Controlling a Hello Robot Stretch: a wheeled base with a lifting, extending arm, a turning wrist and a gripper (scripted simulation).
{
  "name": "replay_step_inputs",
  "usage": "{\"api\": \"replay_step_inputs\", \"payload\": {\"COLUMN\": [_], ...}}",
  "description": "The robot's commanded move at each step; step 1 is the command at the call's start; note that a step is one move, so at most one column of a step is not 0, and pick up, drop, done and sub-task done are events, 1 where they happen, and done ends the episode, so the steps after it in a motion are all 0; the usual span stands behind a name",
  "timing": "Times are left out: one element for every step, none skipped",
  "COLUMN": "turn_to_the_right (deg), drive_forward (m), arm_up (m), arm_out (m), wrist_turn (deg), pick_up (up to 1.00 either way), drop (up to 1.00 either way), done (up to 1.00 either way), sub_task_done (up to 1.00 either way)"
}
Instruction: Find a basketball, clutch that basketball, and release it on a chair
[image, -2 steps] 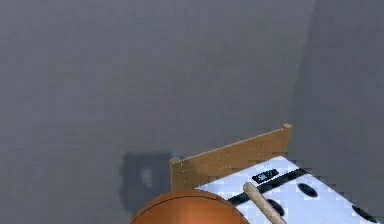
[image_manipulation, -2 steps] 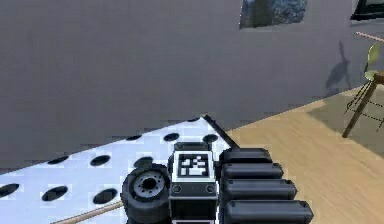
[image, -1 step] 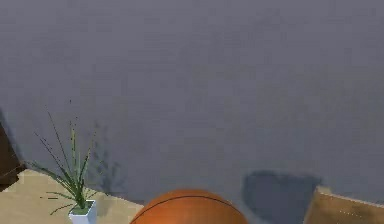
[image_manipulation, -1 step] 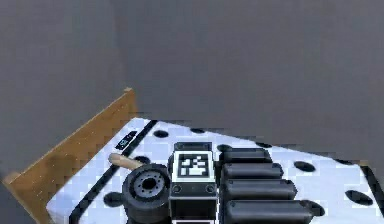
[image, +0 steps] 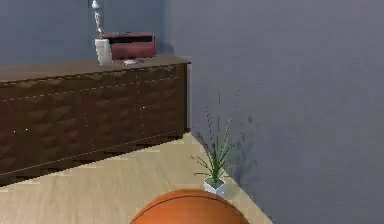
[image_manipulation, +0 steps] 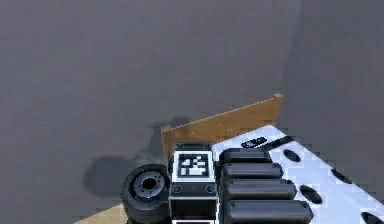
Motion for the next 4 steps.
{"api": "replay_step_inputs", "payload": {"turn_to_the_right": [-24.0,0.0,-45.0,-39.0], "drive_forward": [0.00,0.30,0.00,0.00], "arm_up": [0.00,0.00,0.00,0.00], "arm_out": [0.00,0.00,0.00,0.00], "wrist_turn": [0.0,0.0,0.0,0.0], "pick_up": [0.00,0.00,0.00,0.00], "drop": [0.00,0.00,0.00,0.00], "done": [0.00,0.00,0.00,0.00], "sub_task_done": [0.00,0.00,0.00,0.00]}}
